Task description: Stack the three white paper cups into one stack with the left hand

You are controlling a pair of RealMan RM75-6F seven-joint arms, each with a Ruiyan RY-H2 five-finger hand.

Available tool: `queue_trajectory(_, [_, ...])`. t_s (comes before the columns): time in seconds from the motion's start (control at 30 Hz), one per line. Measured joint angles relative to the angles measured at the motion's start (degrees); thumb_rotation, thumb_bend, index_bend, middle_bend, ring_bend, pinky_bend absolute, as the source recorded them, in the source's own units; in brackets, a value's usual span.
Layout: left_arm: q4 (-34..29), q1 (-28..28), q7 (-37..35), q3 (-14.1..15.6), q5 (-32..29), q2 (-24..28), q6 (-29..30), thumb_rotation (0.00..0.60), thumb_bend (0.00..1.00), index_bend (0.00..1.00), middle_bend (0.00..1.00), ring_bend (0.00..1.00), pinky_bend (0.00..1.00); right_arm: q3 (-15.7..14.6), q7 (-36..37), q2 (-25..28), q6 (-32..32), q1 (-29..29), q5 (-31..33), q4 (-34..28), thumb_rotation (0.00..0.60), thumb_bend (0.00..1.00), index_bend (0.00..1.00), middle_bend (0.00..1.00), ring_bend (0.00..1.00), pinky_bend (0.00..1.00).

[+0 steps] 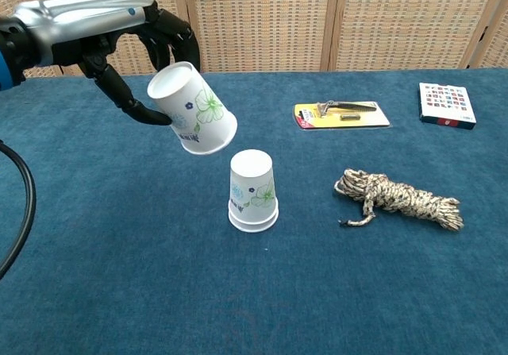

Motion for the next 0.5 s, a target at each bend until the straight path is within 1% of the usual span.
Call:
queue_trajectory(0.13, [1.2, -1.0, -0.1, -0.2, -0.8, -2.0, -1.3, 0.600, 0.19, 0.43, 0.44, 0.40, 0.32, 0.0, 0.1, 0.0, 0.0, 0.0, 0.2, 0.1, 0.600, 0.00, 0.03, 0.00, 0.00, 0.00])
queue_trajectory(0.27, [2.0, -2.1, -0.5, -0.4, -2.5, -3.7, -3.3, 0.600, 0.19, 0.43, 0.43, 0.40, 0.32, 0.1, 0.3, 0.1, 0.0, -0.1, 0.4, 0.1, 0.600, 0.00, 0.03, 0.00, 0.00, 0.00])
queue_trajectory(0.5, [3.7, -3.1, 0.8, -0.7, -4.6, -5.6, -4.1, 0.600, 0.19, 0.43, 0.43, 0.38, 0.32, 0.4, 1.1, 0.4, 0.0, -0.1, 0.7, 0.3, 0.600, 0.00, 0.03, 0.00, 0.00, 0.00])
